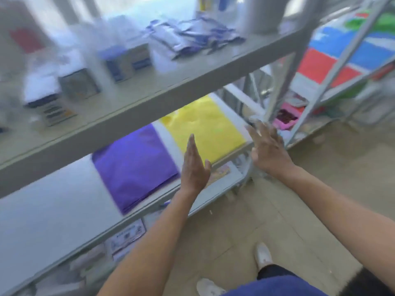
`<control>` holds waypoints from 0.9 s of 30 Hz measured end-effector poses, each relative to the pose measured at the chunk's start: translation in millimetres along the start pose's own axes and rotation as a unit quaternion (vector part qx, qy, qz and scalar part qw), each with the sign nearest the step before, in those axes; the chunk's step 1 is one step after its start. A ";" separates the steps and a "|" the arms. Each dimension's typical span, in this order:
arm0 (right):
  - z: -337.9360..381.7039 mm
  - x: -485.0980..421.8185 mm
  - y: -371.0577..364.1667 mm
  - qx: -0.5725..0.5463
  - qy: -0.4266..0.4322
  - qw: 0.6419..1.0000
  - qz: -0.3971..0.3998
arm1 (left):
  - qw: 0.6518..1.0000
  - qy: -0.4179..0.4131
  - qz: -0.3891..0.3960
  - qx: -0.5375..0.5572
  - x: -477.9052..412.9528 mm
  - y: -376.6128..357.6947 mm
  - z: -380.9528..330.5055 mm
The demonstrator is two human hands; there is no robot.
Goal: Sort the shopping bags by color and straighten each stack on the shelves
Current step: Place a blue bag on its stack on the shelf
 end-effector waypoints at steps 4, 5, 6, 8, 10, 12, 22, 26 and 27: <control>-130.4 24.4 32.5 -0.030 -0.113 0.992 -0.050 | 0.989 -0.105 0.099 -0.022 -53.1 -100.1 -102.6; -165.1 32.1 39.6 -0.028 -0.134 0.989 -0.058 | 0.986 -0.123 0.107 -0.023 -67.9 -125.5 -129.1; -198.9 39.7 48.3 -0.024 -0.161 0.985 -0.057 | 0.983 -0.143 0.112 -0.027 -81.9 -150.3 -155.6; -264.2 49.5 64.7 -0.025 -0.204 0.977 -0.051 | 0.977 -0.176 0.118 -0.025 -106.5 -197.8 -209.6; -322.7 56.4 81.4 -0.030 -0.231 0.971 -0.052 | 0.976 -0.176 0.130 -0.005 -126.7 -241.9 -258.0; -381.1 62.5 94.9 -0.028 -0.252 0.965 -0.062 | 0.976 -0.171 0.135 0.024 -145.3 -284.0 -301.5; -594.3 24.2 155.4 -0.044 -0.276 0.958 -0.067 | 0.966 -0.171 0.196 0.002 -249.5 -432.0 -446.1; -659.9 -27.3 164.7 -0.048 -0.255 0.964 -0.050 | 0.966 -0.156 0.205 -0.003 -311.1 -485.9 -485.1; -678.8 -42.6 166.6 -0.048 -0.248 0.966 -0.045 | 0.967 -0.154 0.204 -0.007 -329.7 -500.1 -493.8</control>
Point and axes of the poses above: each hand's wrist, its own x-axis away from the middle knuckle, its own y-axis out of the back of the hand, z = x × y, the point moved 4 cm from there along -x, towards the middle knuckle, and after that the axes turned 5 degrees about z, right-handed, at the moved point
